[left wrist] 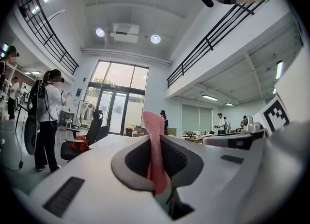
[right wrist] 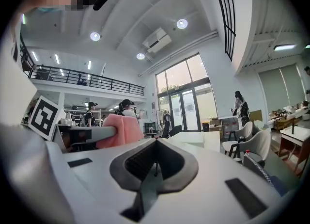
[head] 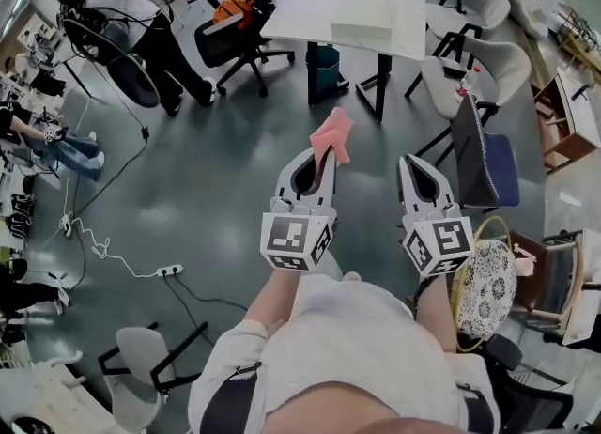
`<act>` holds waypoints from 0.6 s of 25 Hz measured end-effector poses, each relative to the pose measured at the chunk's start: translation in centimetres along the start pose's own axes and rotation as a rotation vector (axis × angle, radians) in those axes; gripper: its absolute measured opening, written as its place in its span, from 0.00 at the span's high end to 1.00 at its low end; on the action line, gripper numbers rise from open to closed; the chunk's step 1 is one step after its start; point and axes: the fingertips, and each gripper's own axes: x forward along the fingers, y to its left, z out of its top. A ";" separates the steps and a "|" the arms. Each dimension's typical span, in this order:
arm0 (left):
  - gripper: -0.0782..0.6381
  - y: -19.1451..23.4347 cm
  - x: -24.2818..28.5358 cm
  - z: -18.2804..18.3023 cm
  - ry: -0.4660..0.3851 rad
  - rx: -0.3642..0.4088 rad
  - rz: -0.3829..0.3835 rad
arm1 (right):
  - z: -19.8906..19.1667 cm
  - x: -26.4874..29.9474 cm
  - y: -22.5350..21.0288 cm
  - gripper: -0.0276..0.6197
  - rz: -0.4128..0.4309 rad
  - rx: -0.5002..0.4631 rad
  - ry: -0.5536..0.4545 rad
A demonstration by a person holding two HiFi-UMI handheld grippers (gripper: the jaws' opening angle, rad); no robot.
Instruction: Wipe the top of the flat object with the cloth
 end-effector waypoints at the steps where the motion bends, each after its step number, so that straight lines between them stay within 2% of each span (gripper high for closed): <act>1: 0.84 0.1 0.2 -0.1 0.004 0.000 0.000 | 0.0 0.2 -0.1 0.94 0.003 0.006 -0.001; 9: 0.84 1.8 3.7 -0.2 0.017 -0.018 -0.025 | 0.4 2.9 -1.6 0.94 -0.023 0.022 -0.001; 15: 0.84 4.2 7.8 0.7 0.013 -0.022 -0.057 | 1.7 7.1 -3.2 0.94 -0.053 0.020 -0.014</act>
